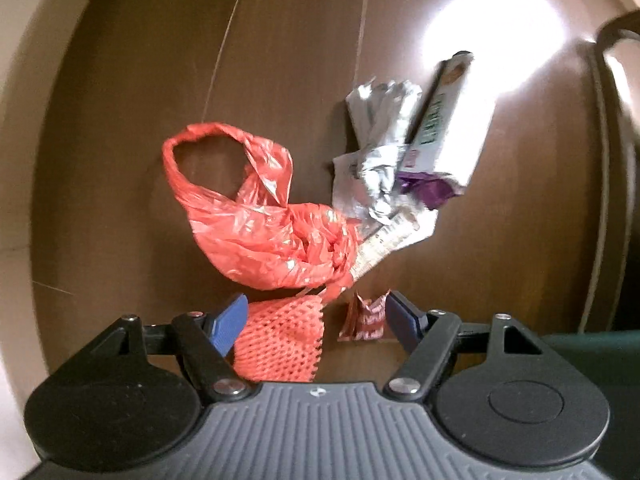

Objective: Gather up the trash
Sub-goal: 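Move the open left tool toward the red plastic bag, then close the left tool on the red plastic bag and lift it, then carry the red bag into the green bin and open the left tool, then reach the left tool to the silver foil wrapper and grasp it, then carry the foil wrapper into the bin and open the left tool, then grasp the white-and-purple biscuit packet with the left tool, then lower the biscuit packet into the bin and open the left tool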

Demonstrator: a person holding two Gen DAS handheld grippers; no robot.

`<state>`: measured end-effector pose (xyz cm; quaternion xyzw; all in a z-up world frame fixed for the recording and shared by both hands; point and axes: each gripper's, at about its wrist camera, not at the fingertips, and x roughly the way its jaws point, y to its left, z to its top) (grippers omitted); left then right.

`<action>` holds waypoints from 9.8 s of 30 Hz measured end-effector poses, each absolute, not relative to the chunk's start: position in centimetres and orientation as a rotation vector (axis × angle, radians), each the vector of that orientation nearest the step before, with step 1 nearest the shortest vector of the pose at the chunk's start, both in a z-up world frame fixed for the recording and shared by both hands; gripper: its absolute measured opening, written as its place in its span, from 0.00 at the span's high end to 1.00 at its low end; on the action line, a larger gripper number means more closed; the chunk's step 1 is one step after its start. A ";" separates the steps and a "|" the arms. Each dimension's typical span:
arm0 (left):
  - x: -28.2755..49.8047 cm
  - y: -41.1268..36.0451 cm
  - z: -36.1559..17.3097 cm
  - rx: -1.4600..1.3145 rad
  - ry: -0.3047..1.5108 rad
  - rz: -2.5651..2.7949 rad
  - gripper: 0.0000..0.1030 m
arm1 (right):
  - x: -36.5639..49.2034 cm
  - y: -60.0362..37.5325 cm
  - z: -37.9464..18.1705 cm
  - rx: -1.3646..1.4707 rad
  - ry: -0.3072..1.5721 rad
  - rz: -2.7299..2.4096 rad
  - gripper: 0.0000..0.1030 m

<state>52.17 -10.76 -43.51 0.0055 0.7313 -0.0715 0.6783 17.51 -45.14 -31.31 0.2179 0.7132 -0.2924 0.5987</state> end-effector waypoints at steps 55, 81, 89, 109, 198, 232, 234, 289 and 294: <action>42.0 -23.7 -13.2 0.137 1.446 -0.709 0.59 | 17.4 -44.3 -26.4 0.608 1.562 -0.603 0.88; 38.9 -32.0 -23.2 0.249 1.681 -0.644 0.53 | 14.9 -46.1 -25.2 0.537 1.560 -0.433 0.88; 39.5 -31.7 -21.7 0.197 1.656 -0.689 0.37 | 15.1 -47.8 -26.3 0.519 1.572 -0.456 0.88; 49.1 -16.6 -22.0 0.062 1.461 -0.362 0.37 | 19.6 -53.1 -29.7 0.430 1.567 -0.529 0.87; 43.5 -36.6 -33.5 0.629 1.246 -1.294 0.70 | 22.9 -49.3 -33.1 0.160 1.404 -0.773 0.91; 60.8 -26.7 -39.7 0.413 1.252 -0.842 0.24 | 22.0 -47.7 -32.8 0.065 1.543 -0.714 0.95; 60.4 -27.8 -41.8 0.421 1.265 -0.823 0.24 | 21.8 -47.1 -32.7 0.054 1.554 -0.704 0.95; 43.3 -32.3 -25.0 0.580 1.046 -1.365 0.57 | 30.4 -39.4 -29.6 -0.068 1.459 -0.679 0.95; 42.3 -34.2 -27.3 0.619 1.101 -1.339 0.58 | 32.2 -37.2 -29.0 -0.124 1.445 -0.637 0.93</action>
